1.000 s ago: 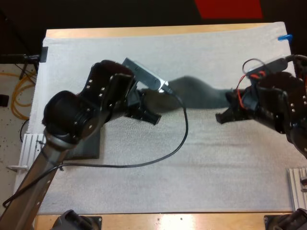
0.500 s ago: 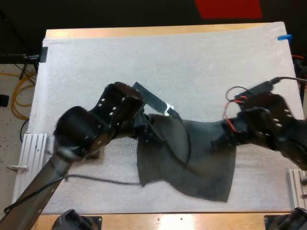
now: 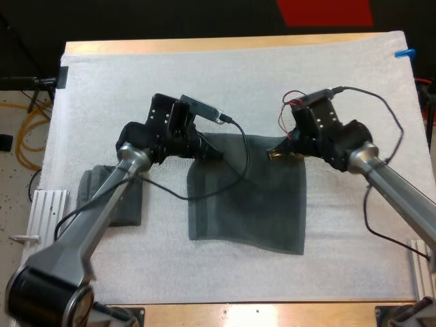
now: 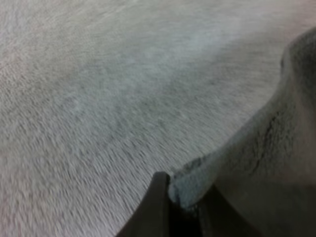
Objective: Pick towel from pile fold and stack
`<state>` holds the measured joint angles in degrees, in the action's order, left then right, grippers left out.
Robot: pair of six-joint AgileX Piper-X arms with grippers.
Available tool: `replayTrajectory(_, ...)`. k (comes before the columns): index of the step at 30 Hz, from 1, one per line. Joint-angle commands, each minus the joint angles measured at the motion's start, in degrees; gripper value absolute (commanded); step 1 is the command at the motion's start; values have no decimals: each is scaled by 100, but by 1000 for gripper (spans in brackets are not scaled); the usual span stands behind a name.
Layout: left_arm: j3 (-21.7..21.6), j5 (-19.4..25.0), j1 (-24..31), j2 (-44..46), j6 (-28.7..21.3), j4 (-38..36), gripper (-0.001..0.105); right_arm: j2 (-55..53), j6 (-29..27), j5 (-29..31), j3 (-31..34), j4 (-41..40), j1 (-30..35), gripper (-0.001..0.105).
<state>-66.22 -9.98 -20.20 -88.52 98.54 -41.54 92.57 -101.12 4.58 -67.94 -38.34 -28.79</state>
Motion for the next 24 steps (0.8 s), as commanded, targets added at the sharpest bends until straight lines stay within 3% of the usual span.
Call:
replayTrajectory(1,-15,-53,39,-54,-11,252,0,88,-24,78,-17,269,66,0)
replayTrajectory(8,-15,-136,201,-603,-395,1165,0,759,-23,587,-17,1190,242,0)
replayTrajectory(13,-15,-94,221,-996,-505,1475,0,1124,-23,590,-17,1460,330,0)
replayTrajectory(16,-15,75,222,-1220,-515,1668,0,1284,-23,743,-17,1526,343,0)
replayTrajectory(20,-15,173,222,-1387,-804,1877,0,1399,-47,848,-17,1639,342,0)
replayTrajectory(24,-35,549,222,-1388,-1136,1878,0,1400,-78,848,-17,1716,342,0)
